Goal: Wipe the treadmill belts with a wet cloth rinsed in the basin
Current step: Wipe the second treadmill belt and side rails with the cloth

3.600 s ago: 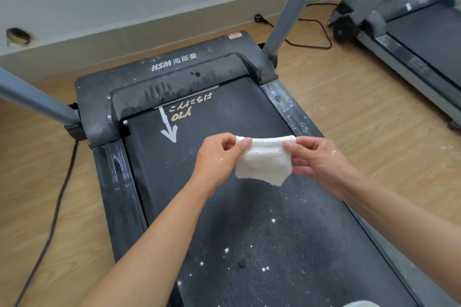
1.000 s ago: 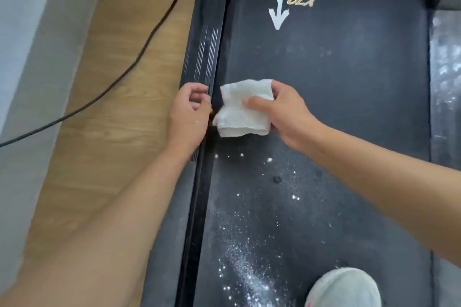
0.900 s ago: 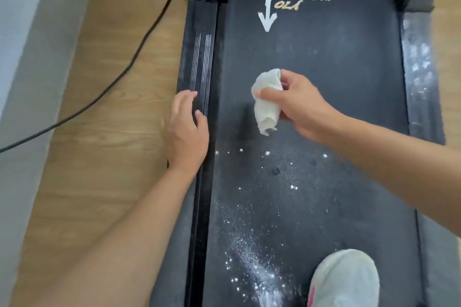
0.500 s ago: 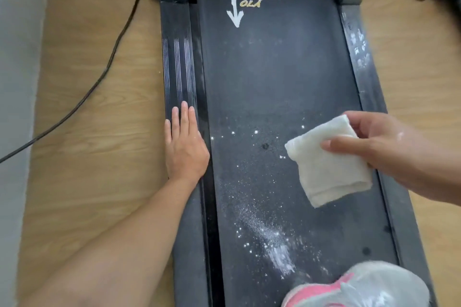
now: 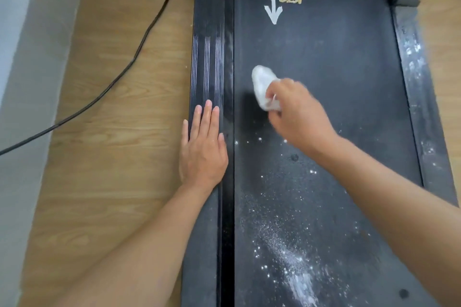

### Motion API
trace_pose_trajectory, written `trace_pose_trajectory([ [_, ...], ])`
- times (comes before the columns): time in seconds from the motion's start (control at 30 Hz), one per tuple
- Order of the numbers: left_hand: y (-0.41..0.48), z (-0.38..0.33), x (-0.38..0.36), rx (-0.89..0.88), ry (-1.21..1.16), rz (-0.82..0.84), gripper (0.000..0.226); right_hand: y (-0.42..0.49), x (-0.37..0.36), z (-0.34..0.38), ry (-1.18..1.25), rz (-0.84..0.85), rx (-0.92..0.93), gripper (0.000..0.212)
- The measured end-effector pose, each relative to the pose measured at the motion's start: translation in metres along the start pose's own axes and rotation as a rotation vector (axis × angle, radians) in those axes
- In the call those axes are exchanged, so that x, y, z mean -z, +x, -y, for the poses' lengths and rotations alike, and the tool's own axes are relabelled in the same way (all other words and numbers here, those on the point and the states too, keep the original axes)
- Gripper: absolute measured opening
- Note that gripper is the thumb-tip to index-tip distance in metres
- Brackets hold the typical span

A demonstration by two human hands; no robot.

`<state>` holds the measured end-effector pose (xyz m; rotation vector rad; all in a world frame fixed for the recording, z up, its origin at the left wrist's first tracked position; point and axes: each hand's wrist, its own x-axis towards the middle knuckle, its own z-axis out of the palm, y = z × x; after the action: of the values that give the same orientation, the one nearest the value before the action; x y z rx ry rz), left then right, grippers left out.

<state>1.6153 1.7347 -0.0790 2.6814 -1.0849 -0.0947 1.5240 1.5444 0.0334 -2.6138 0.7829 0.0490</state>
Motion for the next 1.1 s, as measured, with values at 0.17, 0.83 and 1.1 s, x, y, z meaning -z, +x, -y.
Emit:
trace_pose_trajectory([
  [0.17, -0.001, -0.002, -0.004, 0.028, -0.010, -0.025, 0.063, -0.039, -0.027, 0.019, 0.298, 0.072, -0.238, 0.012],
  [0.83, 0.022, 0.002, -0.003, 0.697, -0.386, -0.140, 0.070, -0.147, -0.143, 0.041, -0.164, 0.100, 0.023, 0.070],
  [1.1, 0.031, 0.000, 0.000, 0.871, -0.323, -0.069, 0.062, 0.019, -0.119, 0.023, -0.216, -0.053, -0.127, 0.065],
])
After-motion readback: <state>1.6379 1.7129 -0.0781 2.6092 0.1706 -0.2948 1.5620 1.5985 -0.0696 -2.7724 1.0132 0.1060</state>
